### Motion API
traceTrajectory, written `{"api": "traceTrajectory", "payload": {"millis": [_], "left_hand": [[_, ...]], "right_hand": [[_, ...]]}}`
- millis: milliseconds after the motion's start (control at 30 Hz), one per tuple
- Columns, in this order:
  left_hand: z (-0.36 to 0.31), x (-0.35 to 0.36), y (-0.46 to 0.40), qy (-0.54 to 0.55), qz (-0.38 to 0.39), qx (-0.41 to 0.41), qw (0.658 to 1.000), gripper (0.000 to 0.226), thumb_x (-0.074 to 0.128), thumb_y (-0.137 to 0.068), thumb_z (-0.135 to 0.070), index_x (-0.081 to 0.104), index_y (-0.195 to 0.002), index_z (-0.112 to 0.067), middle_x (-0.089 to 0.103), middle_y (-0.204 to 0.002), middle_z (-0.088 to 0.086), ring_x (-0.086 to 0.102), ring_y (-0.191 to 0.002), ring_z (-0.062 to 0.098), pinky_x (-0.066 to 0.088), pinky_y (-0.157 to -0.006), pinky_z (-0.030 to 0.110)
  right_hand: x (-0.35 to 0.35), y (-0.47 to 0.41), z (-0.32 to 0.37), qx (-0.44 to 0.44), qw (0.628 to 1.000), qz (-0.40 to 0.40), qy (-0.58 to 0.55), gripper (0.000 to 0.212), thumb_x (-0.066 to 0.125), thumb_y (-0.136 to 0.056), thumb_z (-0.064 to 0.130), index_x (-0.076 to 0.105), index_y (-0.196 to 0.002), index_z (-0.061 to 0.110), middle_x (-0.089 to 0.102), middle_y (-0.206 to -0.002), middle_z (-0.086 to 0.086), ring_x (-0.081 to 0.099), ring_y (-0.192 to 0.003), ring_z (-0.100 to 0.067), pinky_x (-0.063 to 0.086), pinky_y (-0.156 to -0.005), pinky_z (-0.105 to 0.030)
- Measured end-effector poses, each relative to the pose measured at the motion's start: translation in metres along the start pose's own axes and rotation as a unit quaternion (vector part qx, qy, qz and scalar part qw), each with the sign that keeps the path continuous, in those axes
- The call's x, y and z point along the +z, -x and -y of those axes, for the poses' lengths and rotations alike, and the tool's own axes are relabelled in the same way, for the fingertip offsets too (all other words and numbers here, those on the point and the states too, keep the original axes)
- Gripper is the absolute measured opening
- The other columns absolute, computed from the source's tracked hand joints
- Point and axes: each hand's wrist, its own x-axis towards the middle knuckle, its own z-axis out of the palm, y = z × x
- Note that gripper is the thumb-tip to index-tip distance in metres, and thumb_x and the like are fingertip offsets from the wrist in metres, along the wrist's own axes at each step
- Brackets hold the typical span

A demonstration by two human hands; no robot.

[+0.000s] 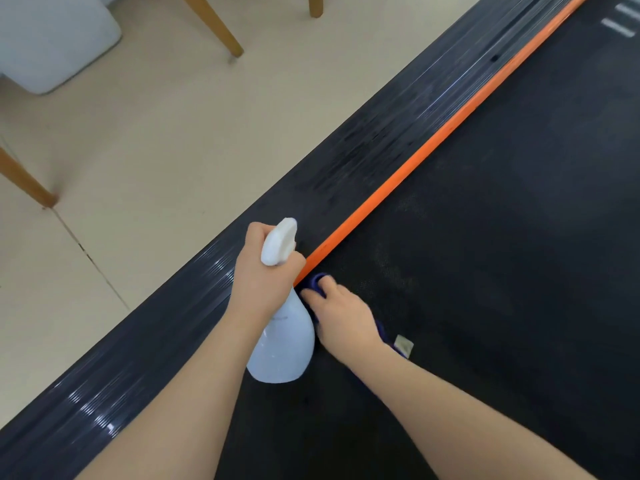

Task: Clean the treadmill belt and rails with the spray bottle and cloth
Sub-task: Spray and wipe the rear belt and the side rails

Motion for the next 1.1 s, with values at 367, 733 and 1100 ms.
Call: {"api": "traceTrajectory", "payload": {"millis": [367,733,1100], "left_hand": [[0.022,-0.010,0.026,-0.061,0.027,-0.032,0.997,0.027,0.062,-0.083,-0.006,0.046,-0.103,-0.012,0.055,-0.092,-0.004,0.053,-0.082,0.011,0.042,-0.064,0.023],[0.033,0.009,0.043,-0.136,0.092,-0.053,0.985,0.027,0.062,-0.082,-0.009,0.044,-0.100,-0.016,0.052,-0.086,-0.004,0.051,-0.075,0.010,0.043,-0.060,0.026],[0.041,0.028,0.044,-0.184,0.099,0.029,0.977,0.024,0.062,-0.074,-0.009,0.045,-0.071,-0.026,0.044,-0.071,-0.013,0.045,-0.070,0.011,0.035,-0.058,0.022]], "right_hand": [[-0.023,0.037,-0.030,0.091,0.995,0.010,0.036,0.048,0.051,-0.091,0.019,0.041,-0.138,0.022,0.037,-0.137,-0.011,0.050,-0.106,-0.030,0.043,-0.086,-0.039],[-0.024,0.040,-0.072,0.143,0.978,-0.129,0.074,0.051,0.078,-0.055,0.000,0.068,-0.104,0.012,0.062,-0.096,-0.019,0.056,-0.061,-0.033,0.046,-0.049,-0.034],[-0.022,0.007,-0.090,0.040,0.980,-0.154,0.118,0.056,0.078,-0.055,-0.001,0.068,-0.108,0.013,0.062,-0.100,-0.019,0.054,-0.062,-0.030,0.044,-0.051,-0.031]]}}
